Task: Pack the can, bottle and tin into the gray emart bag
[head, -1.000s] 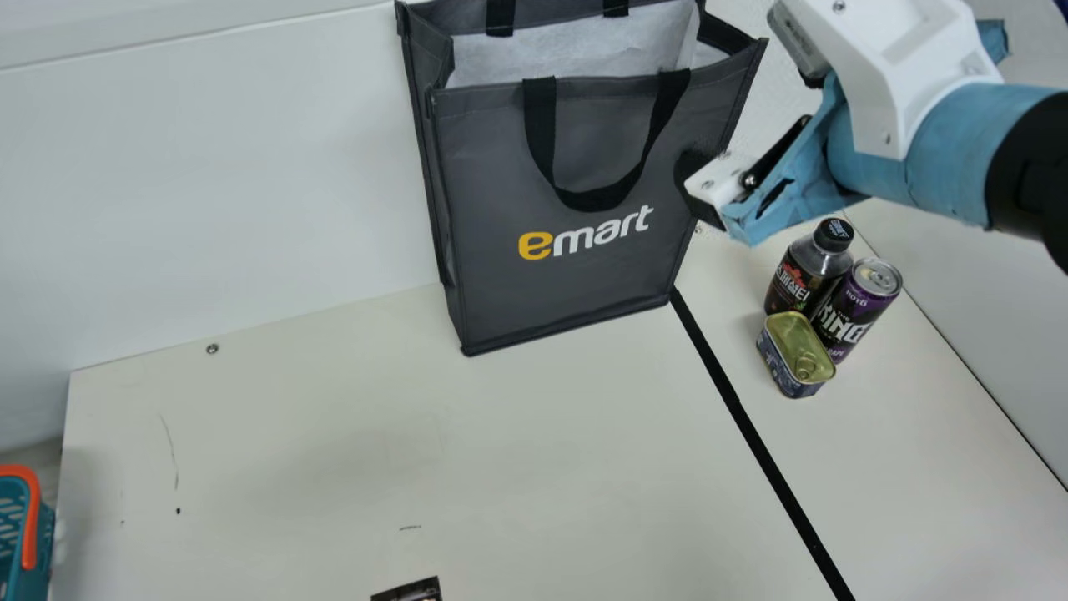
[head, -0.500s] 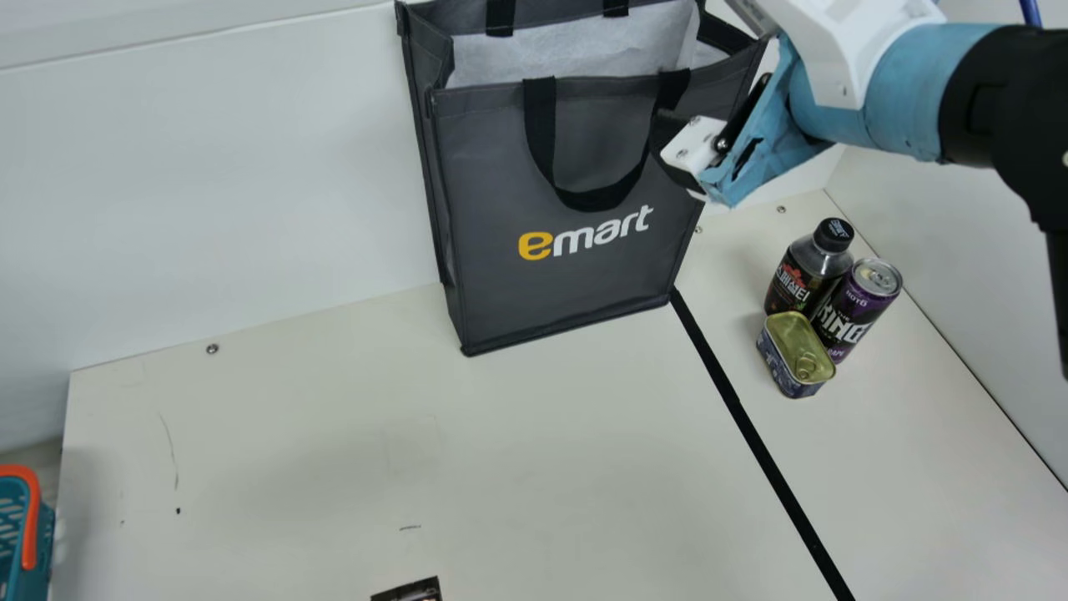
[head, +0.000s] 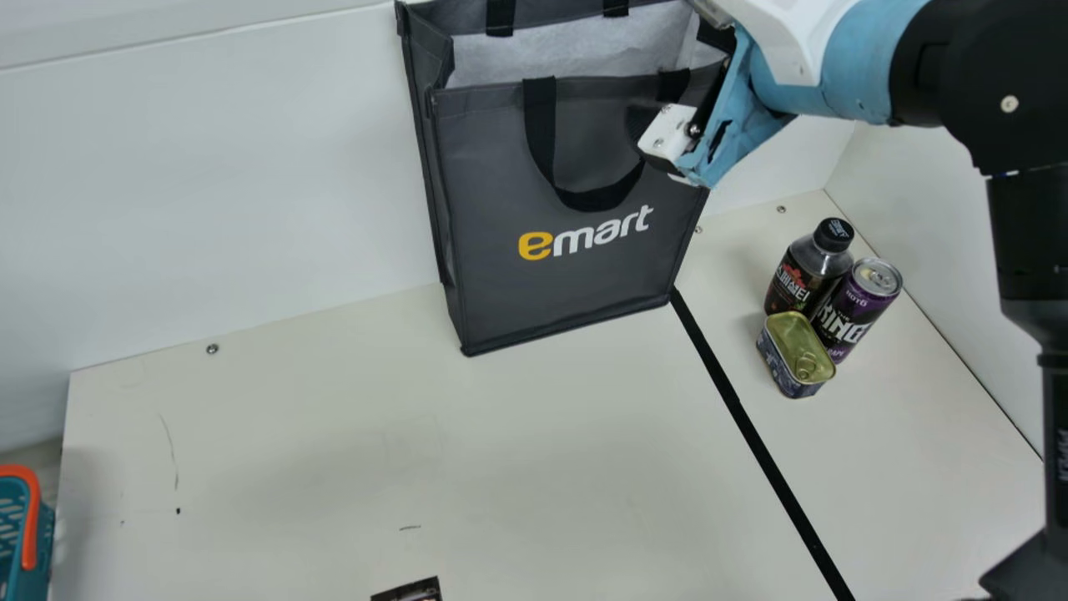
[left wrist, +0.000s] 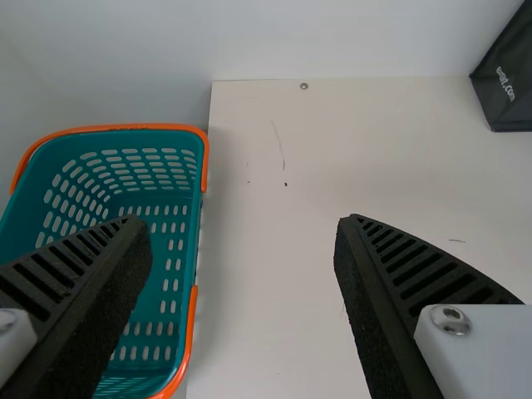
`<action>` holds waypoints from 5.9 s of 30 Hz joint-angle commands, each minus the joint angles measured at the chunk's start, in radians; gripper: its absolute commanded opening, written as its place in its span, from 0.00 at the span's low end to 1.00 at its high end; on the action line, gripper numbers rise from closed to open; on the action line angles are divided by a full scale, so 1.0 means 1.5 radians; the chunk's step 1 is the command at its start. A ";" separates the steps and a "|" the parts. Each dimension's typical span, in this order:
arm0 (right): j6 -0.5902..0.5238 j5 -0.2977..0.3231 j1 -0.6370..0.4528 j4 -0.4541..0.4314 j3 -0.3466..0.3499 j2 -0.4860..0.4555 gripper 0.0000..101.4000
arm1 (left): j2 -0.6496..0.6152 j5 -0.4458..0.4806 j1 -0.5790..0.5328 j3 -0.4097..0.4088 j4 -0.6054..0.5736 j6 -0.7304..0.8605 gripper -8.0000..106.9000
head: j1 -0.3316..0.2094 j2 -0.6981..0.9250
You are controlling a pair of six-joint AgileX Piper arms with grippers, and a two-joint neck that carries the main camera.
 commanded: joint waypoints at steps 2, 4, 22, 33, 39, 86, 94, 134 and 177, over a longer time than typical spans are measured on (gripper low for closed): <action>-0.025 0.005 0.004 0.013 -0.012 0.013 0.90 | 0.000 0.000 0.000 0.000 0.000 0.000 0.85 | -0.015 -0.001; -0.041 0.008 0.005 0.023 -0.020 0.022 0.90 | 0.000 0.000 0.000 0.000 0.000 0.000 0.85 | -0.015 -0.001; -0.164 0.012 0.007 0.089 -0.063 0.105 0.90 | 0.000 0.000 0.000 0.000 0.000 0.000 0.85 | -0.015 -0.001; -0.210 0.004 0.014 0.100 -0.083 0.162 0.90 | 0.000 0.000 0.000 0.000 0.000 0.000 0.85 | -0.015 -0.001; -0.219 0.013 0.018 0.097 -0.098 0.195 0.90 | 0.000 0.000 0.000 0.000 0.000 0.000 0.85 | -0.015 -0.001; -0.191 0.022 0.058 0.057 0.034 0.042 0.00 | 0.000 0.000 0.000 0.000 0.000 0.000 0.85 | -0.015 -0.001; -0.169 0.010 0.087 0.027 0.101 -0.027 0.00 | 0.000 0.000 0.000 0.000 0.000 0.000 0.85 | -0.015 -0.001; 0.039 -0.060 0.300 -0.155 0.469 -0.289 0.00 | 0.000 0.000 0.000 0.000 0.000 0.000 0.85 | -0.015 -0.001; 0.183 0.020 0.410 -0.218 0.450 -0.359 0.90 | 0.000 0.000 0.000 0.000 0.000 0.000 0.85 | -0.015 -0.001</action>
